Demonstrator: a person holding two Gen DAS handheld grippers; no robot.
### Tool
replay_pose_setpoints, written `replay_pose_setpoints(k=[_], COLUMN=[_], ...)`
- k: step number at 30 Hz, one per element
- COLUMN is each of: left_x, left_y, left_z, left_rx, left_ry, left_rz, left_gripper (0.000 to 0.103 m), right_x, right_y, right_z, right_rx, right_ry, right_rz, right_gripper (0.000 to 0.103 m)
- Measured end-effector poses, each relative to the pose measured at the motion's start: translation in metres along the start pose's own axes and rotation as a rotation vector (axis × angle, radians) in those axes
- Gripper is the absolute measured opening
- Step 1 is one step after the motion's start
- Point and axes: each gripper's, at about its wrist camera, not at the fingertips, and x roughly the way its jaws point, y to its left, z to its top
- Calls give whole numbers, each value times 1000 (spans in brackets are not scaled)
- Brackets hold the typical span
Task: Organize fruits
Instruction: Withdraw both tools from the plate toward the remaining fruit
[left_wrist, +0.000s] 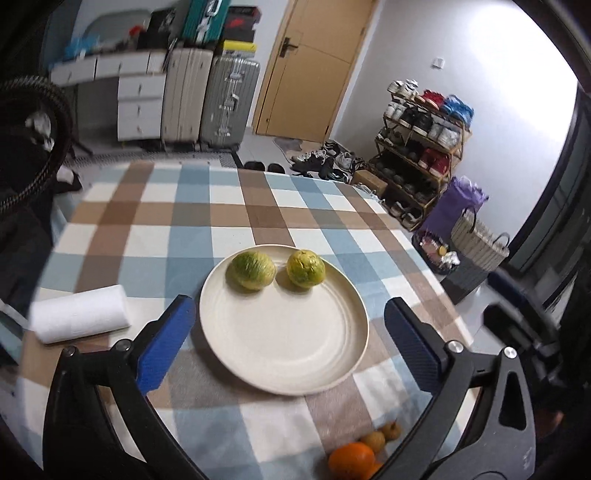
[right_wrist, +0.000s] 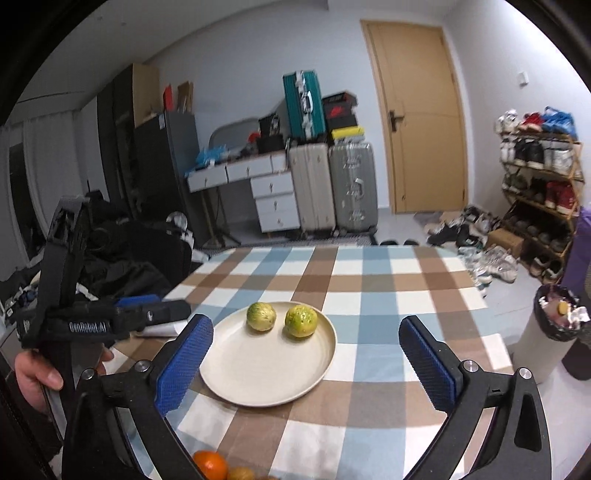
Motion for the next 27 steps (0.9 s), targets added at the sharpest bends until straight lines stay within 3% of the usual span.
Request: replay_pose_setpoints(k=[2,10,20,27], left_x=[-16,-69,-108,-101], left_y=[-10,-39,-46,-36], left_z=[-11,-50,-101,-134], left_rx=[36,69,62,66], left_ry=[-17,-32,-11,50], left_rz=[32,42,33,10], left_gripper=[102,102,102,102], right_x=[-19,-70,-101,-103], right_y=[3,23,32,35], right_z=[-4,-26,-61,-90], right_rx=[13,0,17,34], right_ry=[-30,-90,-59,8], right_rz=[2,-19,-32,-42], right_gripper=[103,103,103,103])
